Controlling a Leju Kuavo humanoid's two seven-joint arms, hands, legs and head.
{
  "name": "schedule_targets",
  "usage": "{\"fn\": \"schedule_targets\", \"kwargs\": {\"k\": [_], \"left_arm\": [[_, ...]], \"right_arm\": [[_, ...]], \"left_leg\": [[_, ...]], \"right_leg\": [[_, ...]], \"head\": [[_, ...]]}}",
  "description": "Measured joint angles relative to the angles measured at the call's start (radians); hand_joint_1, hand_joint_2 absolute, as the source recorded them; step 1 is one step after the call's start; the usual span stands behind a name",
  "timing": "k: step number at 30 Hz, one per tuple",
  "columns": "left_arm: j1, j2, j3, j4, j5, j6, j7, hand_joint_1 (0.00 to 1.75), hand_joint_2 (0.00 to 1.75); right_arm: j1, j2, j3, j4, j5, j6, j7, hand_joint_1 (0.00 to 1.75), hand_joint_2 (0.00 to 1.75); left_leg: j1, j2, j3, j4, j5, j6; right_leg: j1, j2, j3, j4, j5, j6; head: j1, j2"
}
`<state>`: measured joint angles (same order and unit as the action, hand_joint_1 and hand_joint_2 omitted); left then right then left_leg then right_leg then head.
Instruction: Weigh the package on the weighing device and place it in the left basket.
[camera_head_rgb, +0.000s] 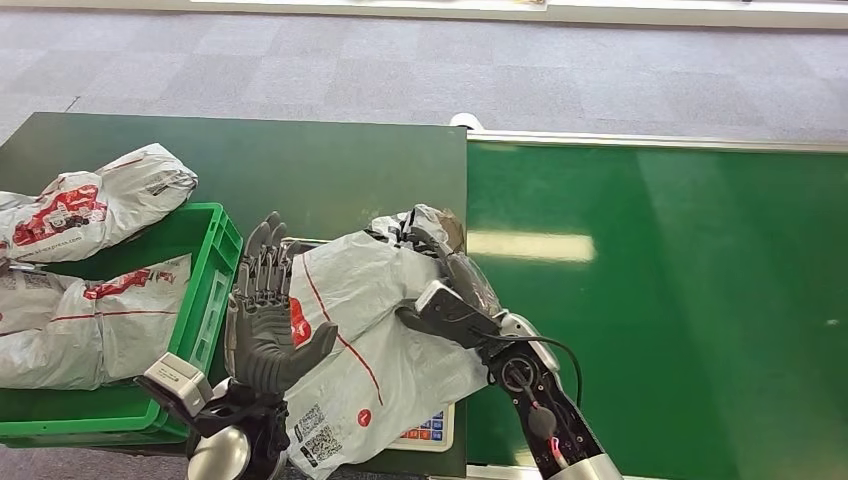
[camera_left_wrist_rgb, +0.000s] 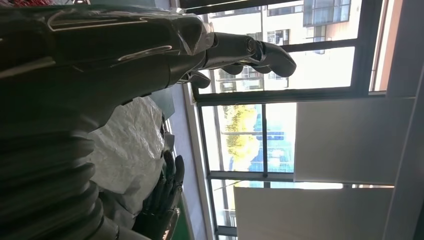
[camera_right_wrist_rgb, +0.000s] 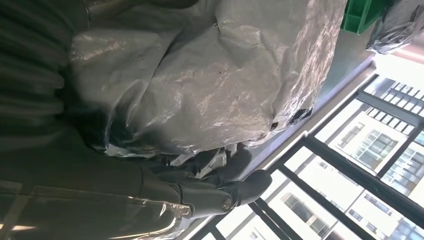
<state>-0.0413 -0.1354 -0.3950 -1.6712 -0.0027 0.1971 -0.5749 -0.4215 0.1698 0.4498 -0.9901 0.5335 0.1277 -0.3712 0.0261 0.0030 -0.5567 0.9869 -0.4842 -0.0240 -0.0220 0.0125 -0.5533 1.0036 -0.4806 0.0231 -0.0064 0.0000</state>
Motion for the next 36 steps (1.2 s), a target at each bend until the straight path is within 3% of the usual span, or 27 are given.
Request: {"fn": "schedule_targets", "kwargs": {"k": [6,11,20,26,36], "left_arm": [[0.003,0.0,0.004,0.0,-0.004,-0.001,0.001,0.0,1.75],[0.031,0.0,0.019,-0.014,-0.059,0.011,0.01,0.0,1.75],[0.11,0.0,0.053,-0.032,-0.177,-0.048,0.035,0.0,1.75],[0.073,0.002,0.036,-0.018,-0.335,-0.062,0.087,0.0,1.75],[0.022,0.006,0.008,-0.002,-0.444,-0.095,0.15,0.0,1.75]], "right_arm": [[0.001,-0.004,-0.001,0.01,-0.004,-0.006,0.0,0.0,1.75],[0.035,-0.01,-0.019,-0.021,0.008,-0.08,0.015,0.0,1.75],[0.258,-0.023,-0.097,-0.314,-0.069,-0.177,-0.02,0.0,1.75],[0.389,-0.028,-0.163,-0.539,-0.036,-0.299,-0.119,0.0,1.75],[0.464,-0.037,-0.223,-0.695,-0.011,-0.363,-0.152,0.0,1.75]], "left_leg": [[0.0,0.0,0.0,0.0,0.0,0.0],[0.0,0.0,0.0,0.0,0.0,0.0],[0.0,0.0,-0.003,0.0,-0.001,0.0],[0.0,0.0,-0.003,0.0,0.0,0.0],[0.0,0.0,-0.002,0.0,0.0,0.0]], "right_leg": [[0.0,0.0,0.0,0.0,0.0,0.0],[0.0,0.0,-0.001,0.0,0.0,0.0],[0.0,0.0,-0.004,0.0,0.0,0.0],[0.0,-0.001,-0.003,0.0,0.0,0.0],[0.0,-0.001,-0.004,0.0,0.0,0.0]], "head": [[0.0,0.0],[0.0,0.0],[0.0,0.0],[0.0,0.0],[0.0,0.0]]}}
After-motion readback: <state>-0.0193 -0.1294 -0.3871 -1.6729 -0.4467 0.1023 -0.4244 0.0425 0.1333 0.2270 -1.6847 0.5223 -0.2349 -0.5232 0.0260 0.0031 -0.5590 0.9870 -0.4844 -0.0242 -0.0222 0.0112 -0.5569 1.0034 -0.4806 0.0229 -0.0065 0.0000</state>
